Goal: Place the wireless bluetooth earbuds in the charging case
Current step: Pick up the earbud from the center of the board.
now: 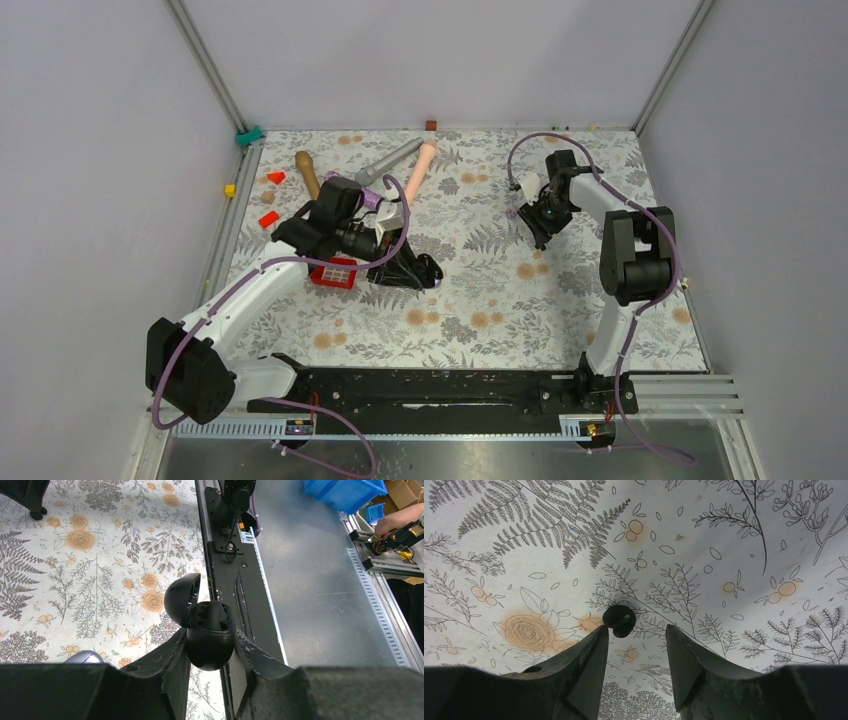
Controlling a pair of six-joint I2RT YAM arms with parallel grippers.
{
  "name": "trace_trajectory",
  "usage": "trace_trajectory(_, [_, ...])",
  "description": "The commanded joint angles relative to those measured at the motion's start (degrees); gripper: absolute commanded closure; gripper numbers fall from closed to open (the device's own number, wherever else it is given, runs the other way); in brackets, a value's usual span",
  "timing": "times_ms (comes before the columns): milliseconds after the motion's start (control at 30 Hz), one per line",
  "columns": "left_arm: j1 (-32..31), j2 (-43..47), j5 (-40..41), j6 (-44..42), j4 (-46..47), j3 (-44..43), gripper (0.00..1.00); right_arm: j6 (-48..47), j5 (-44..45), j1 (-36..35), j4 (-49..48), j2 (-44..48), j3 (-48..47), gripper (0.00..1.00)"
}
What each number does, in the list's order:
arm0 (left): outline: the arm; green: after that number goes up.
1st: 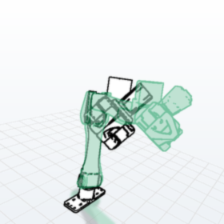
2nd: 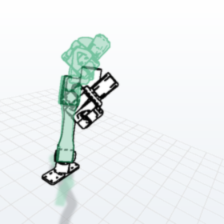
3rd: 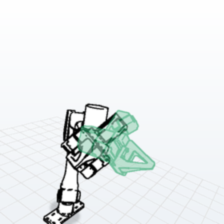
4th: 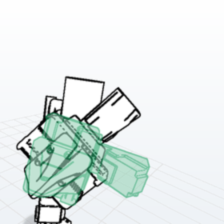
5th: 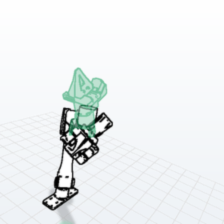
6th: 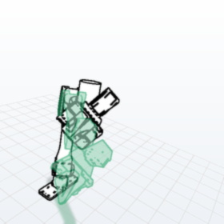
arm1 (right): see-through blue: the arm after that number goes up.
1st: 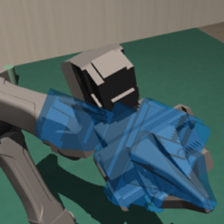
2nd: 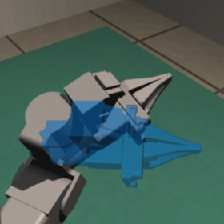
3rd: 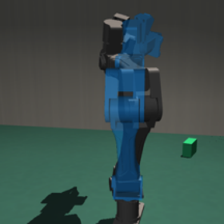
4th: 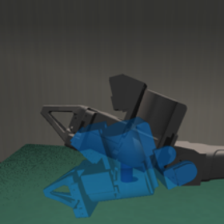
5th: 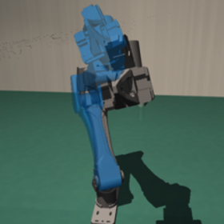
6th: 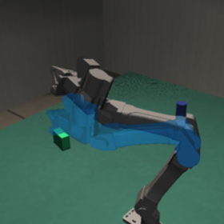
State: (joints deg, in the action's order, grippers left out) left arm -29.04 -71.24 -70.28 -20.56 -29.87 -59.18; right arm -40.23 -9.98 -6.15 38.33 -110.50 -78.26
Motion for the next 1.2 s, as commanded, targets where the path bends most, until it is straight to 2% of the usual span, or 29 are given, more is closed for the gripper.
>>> trace_trajectory(0, [-0.23, 1.85, -1.1, -0.98, 2.09, 0.29, 1.0, 0.63, 1.11, 0.61, 1.15, -1.63, -1.87, 0.47])
trace_trajectory(433, [-0.23, 2.0, -0.68, -1.32, 2.11, 0.37, 1.0, -1.17, -0.01, 0.68, 1.72, -2.7, -1.48, 0.47])
trace_trajectory(867, [-0.3, 0.57, -0.08, -1.24, 2.09, -0.06, 1.0, -3.41, -3.5, 0.62, 5.71, -3.64, -2.49, 0.54])
trace_trajectory(1167, [-0.32, 0.84, 0.13, -1.24, 2.09, 0.01, 1.0, -6.74, -6.63, 0.62, 6.1, -1.0, 0.36, 0.73])
